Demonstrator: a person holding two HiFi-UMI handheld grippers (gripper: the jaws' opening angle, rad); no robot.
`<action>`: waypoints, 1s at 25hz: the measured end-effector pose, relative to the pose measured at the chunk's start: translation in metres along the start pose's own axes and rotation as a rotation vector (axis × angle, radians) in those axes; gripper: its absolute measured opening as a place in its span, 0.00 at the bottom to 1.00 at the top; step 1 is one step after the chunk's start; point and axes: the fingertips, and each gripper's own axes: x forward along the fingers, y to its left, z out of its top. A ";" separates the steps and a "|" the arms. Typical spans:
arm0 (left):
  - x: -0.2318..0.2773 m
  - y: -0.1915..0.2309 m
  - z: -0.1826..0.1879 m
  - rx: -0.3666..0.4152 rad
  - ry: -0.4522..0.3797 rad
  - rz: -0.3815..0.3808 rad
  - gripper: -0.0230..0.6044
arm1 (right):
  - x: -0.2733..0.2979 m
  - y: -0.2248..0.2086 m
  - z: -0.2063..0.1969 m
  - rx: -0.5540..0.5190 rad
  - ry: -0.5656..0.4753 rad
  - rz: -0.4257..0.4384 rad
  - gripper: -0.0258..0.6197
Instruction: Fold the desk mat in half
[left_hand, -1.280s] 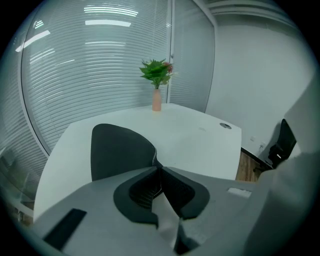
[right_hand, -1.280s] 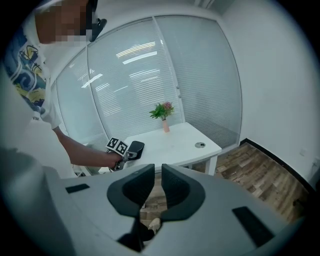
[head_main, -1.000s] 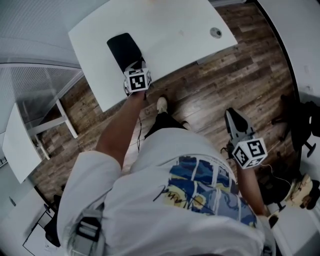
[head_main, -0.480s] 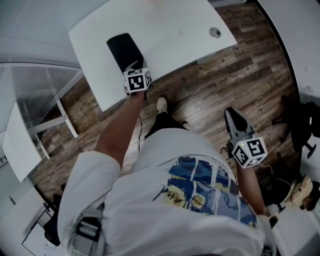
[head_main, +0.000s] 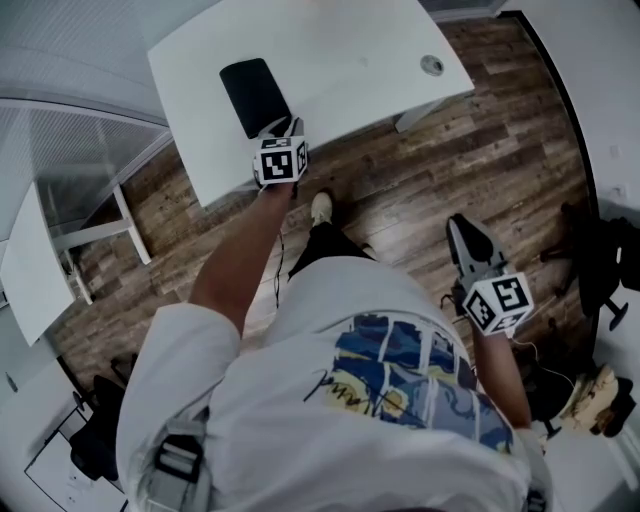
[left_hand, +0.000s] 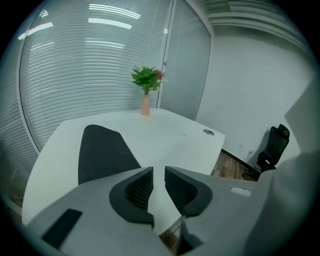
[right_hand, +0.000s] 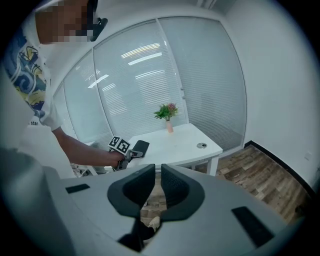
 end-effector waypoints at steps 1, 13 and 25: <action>-0.006 -0.005 0.000 -0.004 -0.010 -0.005 0.15 | -0.003 0.002 -0.001 -0.005 -0.004 0.008 0.09; -0.124 -0.076 -0.016 -0.029 -0.148 -0.129 0.15 | -0.041 0.037 -0.034 -0.092 -0.025 0.152 0.08; -0.273 -0.208 -0.086 0.070 -0.213 -0.386 0.10 | -0.083 0.071 -0.076 -0.172 -0.011 0.320 0.06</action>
